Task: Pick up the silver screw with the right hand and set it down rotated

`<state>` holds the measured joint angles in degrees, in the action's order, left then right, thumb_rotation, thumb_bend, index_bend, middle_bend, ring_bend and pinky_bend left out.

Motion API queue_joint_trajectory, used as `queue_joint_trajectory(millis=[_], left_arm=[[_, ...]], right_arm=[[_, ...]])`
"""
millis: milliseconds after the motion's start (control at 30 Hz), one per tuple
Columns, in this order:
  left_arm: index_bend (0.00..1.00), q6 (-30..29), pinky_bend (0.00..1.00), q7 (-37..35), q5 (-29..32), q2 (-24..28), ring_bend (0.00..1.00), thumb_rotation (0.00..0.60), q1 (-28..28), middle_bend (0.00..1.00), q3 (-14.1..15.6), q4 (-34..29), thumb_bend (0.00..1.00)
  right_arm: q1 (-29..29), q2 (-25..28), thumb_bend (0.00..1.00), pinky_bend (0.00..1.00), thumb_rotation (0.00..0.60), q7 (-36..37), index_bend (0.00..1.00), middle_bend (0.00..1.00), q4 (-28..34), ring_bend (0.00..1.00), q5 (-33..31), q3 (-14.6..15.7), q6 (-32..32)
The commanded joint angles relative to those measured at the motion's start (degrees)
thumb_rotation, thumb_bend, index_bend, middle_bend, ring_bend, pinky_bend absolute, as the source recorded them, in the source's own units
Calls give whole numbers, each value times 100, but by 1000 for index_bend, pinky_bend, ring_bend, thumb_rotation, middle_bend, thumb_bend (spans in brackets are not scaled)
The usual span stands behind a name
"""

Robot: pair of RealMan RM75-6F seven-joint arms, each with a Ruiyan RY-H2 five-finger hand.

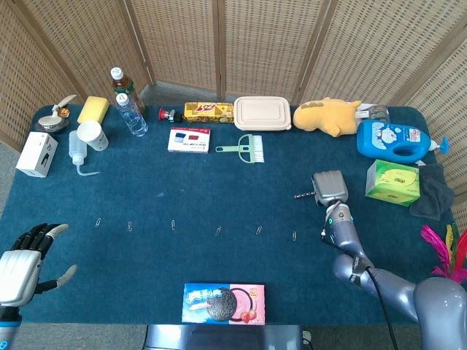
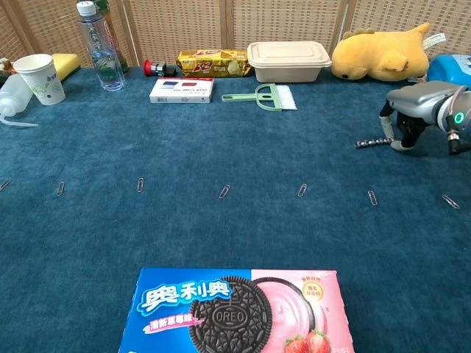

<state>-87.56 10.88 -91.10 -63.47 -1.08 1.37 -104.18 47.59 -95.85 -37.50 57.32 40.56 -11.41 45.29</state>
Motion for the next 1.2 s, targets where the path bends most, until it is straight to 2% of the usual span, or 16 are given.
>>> queue_joint_trajectory(millis=[33, 300, 533, 900, 1200], left_arm=[[170, -7, 192, -23, 4, -2, 138, 459, 5, 200, 0, 22, 389], [168, -5, 192, -71, 8, -17, 138, 459, 2, 201, -6, 70, 389], [161, -12, 192, -89, 11, -26, 138, 457, 6, 201, -6, 103, 389], [161, -26, 192, -108, -13, -41, 137, 457, 2, 201, -12, 116, 389], [161, -42, 192, -76, -65, -52, 126, 458, -21, 201, -29, 90, 389]], right_arm=[[44, -18, 398, 799, 600, -77, 549, 864, -9, 891, -83, -7, -26], [88, 47, 399, 799, 600, -189, 660, 900, 170, 906, -188, -34, 82], [78, 144, 398, 799, 600, -193, 715, 916, 415, 914, -196, -58, 243], [-143, 698, 398, 799, 600, 153, 721, 922, 1555, 915, 399, -104, 900], [-477, 1488, 398, 799, 600, 426, 734, 934, 3178, 922, 1440, -63, 1786]])
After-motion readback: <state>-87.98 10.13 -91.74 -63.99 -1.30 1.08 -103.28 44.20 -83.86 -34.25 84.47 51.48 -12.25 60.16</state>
